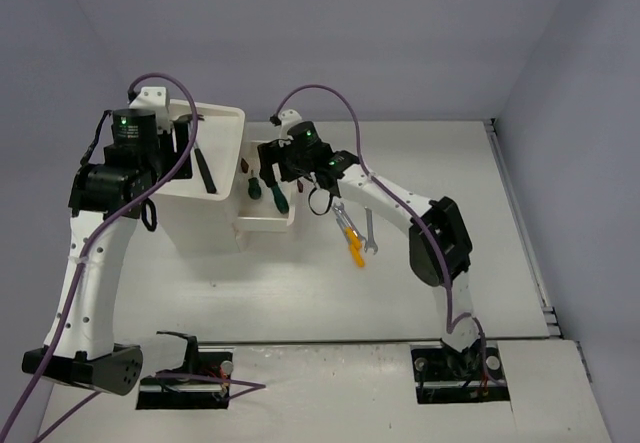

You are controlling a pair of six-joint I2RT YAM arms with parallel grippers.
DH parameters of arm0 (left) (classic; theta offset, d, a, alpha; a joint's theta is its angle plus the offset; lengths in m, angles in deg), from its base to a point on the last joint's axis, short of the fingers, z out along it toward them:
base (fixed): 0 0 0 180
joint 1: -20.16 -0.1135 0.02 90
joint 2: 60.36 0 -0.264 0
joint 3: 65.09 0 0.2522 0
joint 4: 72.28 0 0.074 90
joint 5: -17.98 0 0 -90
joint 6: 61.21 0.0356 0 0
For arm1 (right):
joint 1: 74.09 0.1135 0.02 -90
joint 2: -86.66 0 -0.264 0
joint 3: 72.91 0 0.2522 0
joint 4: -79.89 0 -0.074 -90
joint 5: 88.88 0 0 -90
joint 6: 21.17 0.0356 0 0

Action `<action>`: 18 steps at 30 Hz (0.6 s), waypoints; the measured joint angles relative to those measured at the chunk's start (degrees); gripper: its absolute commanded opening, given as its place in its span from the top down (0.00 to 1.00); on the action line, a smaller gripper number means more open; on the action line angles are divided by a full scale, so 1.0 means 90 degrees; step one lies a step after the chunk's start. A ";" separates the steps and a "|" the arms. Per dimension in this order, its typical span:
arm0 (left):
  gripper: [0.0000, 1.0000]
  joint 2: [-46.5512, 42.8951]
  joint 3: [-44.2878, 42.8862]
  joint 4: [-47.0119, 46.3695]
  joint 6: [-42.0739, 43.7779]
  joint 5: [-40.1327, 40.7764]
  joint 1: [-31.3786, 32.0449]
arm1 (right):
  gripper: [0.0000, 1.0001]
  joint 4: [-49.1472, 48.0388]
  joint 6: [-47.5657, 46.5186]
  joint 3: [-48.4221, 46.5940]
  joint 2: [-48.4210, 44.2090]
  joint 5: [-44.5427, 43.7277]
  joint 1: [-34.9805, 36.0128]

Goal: Sort the tools into containers

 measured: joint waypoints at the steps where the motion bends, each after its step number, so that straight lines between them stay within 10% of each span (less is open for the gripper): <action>1: 0.34 -0.0005 0.0000 -0.0002 -0.0002 0.0000 0.0000 | 0.29 -0.0041 -0.0051 0.0205 -0.0245 -0.0159 -0.0009; 18: 0.34 0.0205 -0.0810 0.0167 -0.0002 -0.0014 0.0078 | 0.51 0.0184 0.0284 0.5292 -0.2911 -0.1248 -0.0183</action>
